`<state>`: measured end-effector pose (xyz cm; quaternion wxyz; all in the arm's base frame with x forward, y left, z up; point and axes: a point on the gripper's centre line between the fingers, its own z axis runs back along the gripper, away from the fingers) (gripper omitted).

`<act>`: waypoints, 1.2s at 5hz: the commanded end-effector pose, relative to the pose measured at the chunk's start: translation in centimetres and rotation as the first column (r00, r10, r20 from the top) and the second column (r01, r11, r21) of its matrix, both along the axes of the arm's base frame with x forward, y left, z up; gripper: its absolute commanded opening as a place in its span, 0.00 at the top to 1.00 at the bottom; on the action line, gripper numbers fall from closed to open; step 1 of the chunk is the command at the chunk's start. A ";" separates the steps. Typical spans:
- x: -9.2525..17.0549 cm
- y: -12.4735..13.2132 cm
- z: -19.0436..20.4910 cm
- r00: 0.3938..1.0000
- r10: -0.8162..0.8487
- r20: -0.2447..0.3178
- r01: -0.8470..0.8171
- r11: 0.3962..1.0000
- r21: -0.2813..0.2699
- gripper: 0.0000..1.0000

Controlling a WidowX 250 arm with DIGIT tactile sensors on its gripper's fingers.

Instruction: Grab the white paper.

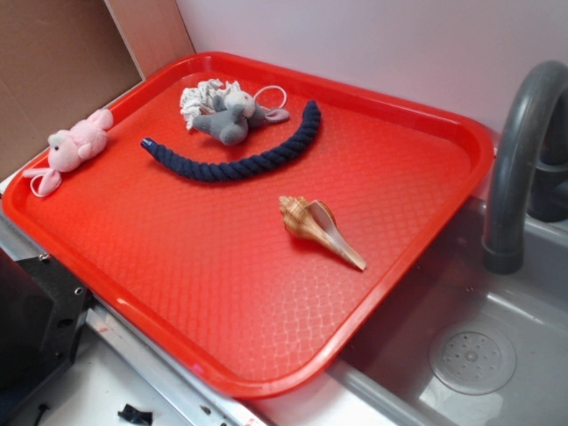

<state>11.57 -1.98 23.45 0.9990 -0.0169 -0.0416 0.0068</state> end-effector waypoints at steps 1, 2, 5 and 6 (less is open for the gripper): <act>0.0 0.0 0.0 1.000 0.000 0.000 0.000 1.000 0.000 0.00; 1.3 0.4 -0.6 0.968 0.247 0.052 -0.248 0.969 0.007 0.00; 8.3 4.4 -6.7 0.525 0.842 0.127 -0.822 0.540 -0.183 0.00; 11.1 6.4 -9.0 0.296 0.943 0.153 -0.924 0.323 -0.202 0.00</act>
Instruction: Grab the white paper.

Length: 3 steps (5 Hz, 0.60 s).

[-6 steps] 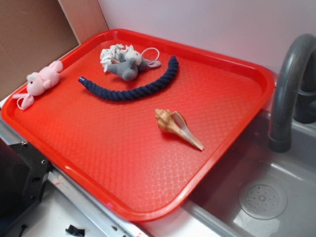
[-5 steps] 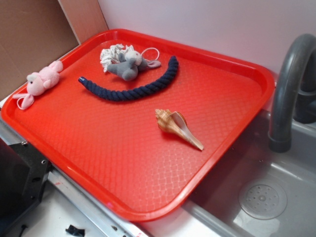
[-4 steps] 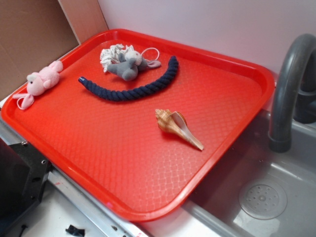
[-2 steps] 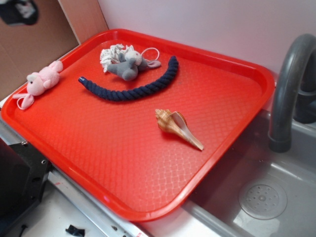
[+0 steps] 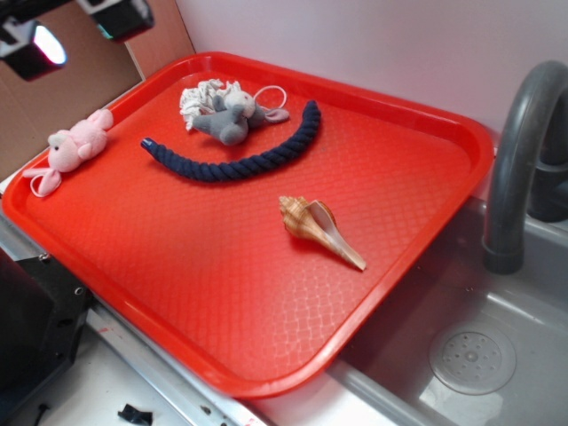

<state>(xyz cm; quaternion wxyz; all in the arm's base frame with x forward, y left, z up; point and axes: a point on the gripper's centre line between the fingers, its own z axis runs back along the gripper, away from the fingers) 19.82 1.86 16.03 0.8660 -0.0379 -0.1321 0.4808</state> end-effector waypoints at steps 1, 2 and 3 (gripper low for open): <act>4.7 4.8 -4.3 0.875 0.485 0.019 -0.484 0.875 -0.007 0.00; 6.3 6.3 -6.6 0.843 0.538 0.006 -0.538 0.843 -0.008 0.00; 7.8 7.4 -8.4 0.839 0.544 0.009 -0.544 0.839 -0.017 0.00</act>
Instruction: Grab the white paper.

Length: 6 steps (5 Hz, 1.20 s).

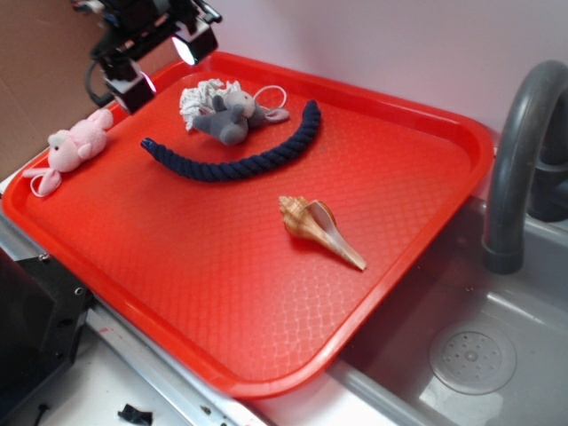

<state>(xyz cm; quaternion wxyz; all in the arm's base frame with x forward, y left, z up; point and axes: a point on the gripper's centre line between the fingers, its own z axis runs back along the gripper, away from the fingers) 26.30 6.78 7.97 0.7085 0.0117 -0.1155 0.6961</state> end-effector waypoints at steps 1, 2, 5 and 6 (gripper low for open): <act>2.5 3.1 -1.5 0.997 0.019 0.078 -0.021 1.000 0.015 0.00; 3.6 3.6 -2.9 0.997 0.019 0.068 -0.019 1.000 0.004 0.00; 3.8 3.6 -5.9 0.999 0.038 -0.033 -0.037 0.999 0.038 0.00; 3.9 3.5 -6.6 0.998 0.038 -0.046 -0.036 0.998 0.042 0.00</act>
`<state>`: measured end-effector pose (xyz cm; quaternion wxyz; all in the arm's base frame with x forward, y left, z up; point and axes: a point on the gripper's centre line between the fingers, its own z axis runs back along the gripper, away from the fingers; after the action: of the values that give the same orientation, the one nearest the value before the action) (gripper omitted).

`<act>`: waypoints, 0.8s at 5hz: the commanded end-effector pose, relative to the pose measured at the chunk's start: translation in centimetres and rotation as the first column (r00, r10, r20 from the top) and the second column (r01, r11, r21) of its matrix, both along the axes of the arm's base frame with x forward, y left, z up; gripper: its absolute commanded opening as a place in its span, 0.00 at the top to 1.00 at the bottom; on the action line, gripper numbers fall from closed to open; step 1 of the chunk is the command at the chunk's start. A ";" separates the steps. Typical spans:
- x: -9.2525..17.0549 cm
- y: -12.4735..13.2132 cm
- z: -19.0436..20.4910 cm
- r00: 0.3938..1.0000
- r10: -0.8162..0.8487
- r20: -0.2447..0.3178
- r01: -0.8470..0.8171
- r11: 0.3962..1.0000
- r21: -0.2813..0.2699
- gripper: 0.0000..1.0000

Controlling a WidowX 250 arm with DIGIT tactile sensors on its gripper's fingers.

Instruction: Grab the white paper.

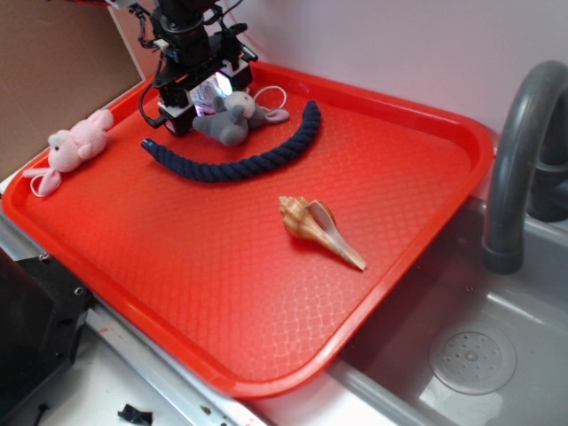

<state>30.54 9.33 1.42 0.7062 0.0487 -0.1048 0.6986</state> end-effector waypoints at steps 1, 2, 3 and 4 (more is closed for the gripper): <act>-0.3 1.1 -0.3 0.999 0.035 0.014 -0.035 0.999 -0.004 1.00; -0.5 1.0 -0.2 0.999 0.042 0.013 -0.042 0.999 -0.013 1.00; -0.8 0.9 -0.1 1.000 0.017 -0.010 -0.017 1.000 0.003 1.00; -0.9 0.6 0.7 0.998 -0.051 -0.032 0.052 0.998 0.032 1.00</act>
<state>30.40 9.22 1.26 0.7243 0.0754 -0.0967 0.6785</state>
